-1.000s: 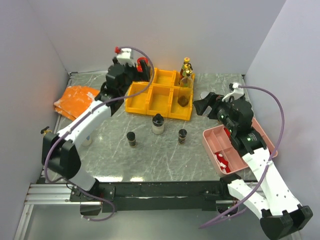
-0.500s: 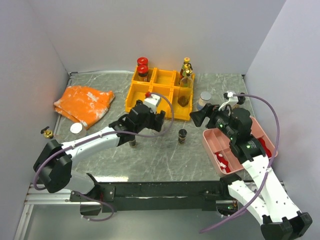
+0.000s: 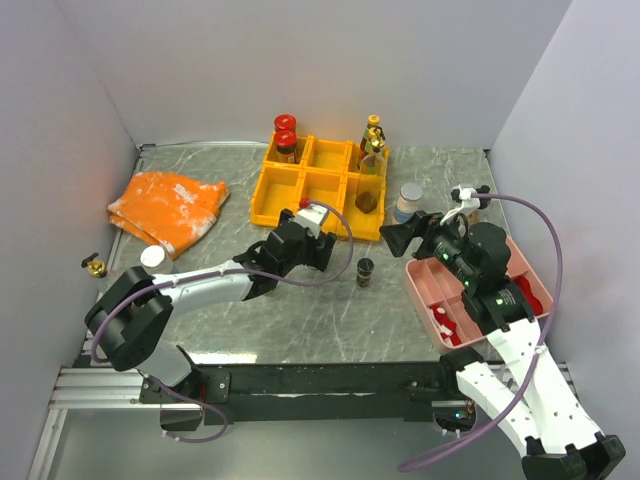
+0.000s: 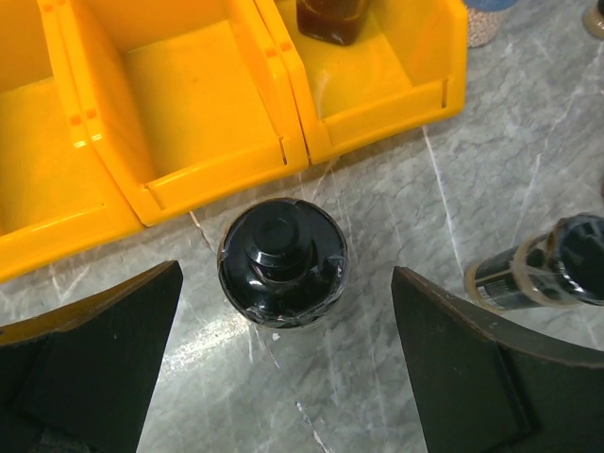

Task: Organize the condiment bottles
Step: Pick up the bottle from the center of the board, then place at the center of the board.

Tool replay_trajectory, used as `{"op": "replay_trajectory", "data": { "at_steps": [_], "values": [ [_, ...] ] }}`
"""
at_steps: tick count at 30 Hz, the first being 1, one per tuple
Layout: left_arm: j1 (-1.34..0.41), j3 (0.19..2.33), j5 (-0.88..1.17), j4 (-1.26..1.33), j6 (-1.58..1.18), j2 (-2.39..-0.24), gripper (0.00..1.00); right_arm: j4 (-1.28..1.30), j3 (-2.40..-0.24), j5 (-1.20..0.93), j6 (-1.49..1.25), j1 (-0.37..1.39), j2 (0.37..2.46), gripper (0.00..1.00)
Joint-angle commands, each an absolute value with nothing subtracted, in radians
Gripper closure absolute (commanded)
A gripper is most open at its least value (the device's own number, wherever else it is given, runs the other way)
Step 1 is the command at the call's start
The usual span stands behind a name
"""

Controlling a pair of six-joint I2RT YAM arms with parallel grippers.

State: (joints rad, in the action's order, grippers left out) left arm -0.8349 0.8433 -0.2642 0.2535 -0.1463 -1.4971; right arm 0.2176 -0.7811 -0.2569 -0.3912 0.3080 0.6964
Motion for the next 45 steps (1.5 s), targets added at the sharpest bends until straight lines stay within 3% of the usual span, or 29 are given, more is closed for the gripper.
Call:
{"op": "replay_trajectory", "data": {
  "at_steps": [1,16,21,22,24,25,31,45],
  "values": [
    [-0.836,0.828,-0.273,0.397,-0.129,-1.529,0.01,0.16,-0.772,-0.264,-0.371,0.314,0.663,0.0],
    [-0.836,0.764,-0.229,0.574,-0.12,-1.592,0.17,0.158,-0.764,-0.256,-0.368,0.313,0.635,0.0],
    [-0.836,0.733,-0.244,0.6,-0.12,-1.565,0.39,0.153,-0.759,-0.255,-0.367,0.314,0.626,0.0],
    [-0.836,0.726,-0.245,0.613,-0.121,-1.545,0.48,0.153,-0.761,-0.255,-0.367,0.314,0.626,0.0],
    [-0.838,0.701,-0.256,0.623,-0.127,-1.523,0.57,0.152,-0.759,-0.256,-0.367,0.314,0.626,0.0],
    [-0.836,0.693,-0.261,0.626,-0.132,-1.504,0.68,0.152,-0.759,-0.256,-0.367,0.314,0.624,0.0],
    [-0.836,0.71,-0.284,0.56,-0.147,-1.437,0.99,0.14,-0.752,-0.259,-0.371,0.313,0.626,0.0],
    [-0.828,1.014,-0.382,0.37,-0.075,-1.423,0.99,0.146,-0.758,-0.247,-0.371,0.314,0.598,0.0]
  ]
}}
